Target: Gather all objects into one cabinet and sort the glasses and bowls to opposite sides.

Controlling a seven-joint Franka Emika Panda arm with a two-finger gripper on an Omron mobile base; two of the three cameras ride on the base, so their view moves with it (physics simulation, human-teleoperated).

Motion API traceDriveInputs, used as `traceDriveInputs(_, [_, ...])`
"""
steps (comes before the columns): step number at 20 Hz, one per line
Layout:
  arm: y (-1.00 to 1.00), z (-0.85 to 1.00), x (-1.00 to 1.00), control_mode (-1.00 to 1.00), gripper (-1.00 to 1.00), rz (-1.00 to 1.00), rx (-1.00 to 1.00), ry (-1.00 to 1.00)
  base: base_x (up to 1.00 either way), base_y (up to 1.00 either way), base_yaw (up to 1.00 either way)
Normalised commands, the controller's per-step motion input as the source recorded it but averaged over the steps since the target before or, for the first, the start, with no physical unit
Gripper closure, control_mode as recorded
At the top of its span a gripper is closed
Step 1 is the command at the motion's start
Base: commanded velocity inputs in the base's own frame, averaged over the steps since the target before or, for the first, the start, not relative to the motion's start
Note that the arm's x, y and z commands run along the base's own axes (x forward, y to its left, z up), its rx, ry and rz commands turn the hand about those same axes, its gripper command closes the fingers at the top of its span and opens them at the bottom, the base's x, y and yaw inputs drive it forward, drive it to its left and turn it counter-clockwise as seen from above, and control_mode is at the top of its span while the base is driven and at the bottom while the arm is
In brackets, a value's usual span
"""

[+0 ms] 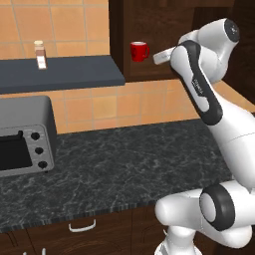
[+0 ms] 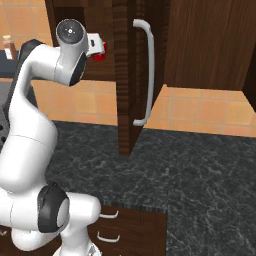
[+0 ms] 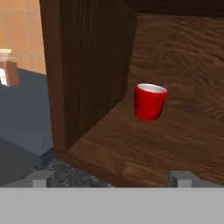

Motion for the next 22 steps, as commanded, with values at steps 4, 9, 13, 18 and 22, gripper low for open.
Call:
traceDriveInputs(4, [-0.44, -0.09, 0.67, -1.0, -1.0, 0.0, 0.04, 0.0, 0.0, 0.0, 0.0])
traceDriveInputs(9, [-0.15, -0.07, 0.87, -1.0, -1.0, 0.0, 0.1, 0.0, 0.0, 0.0, 0.0])
traceDriveInputs(13, [0.0, 0.0, 0.53, -1.0, -1.0, 0.0, 0.05, 0.0, 0.0, 0.0, 0.0])
traceDriveInputs(18, [0.0, 0.03, 0.12, -1.0, -1.0, 0.0, 0.0, 0.0, 0.0, 0.0, 0.0])
traceDriveInputs(22, [0.03, -0.09, 0.08, -1.0, -1.0, 0.0, 0.0, 0.04, 0.0, 0.0, 0.0])
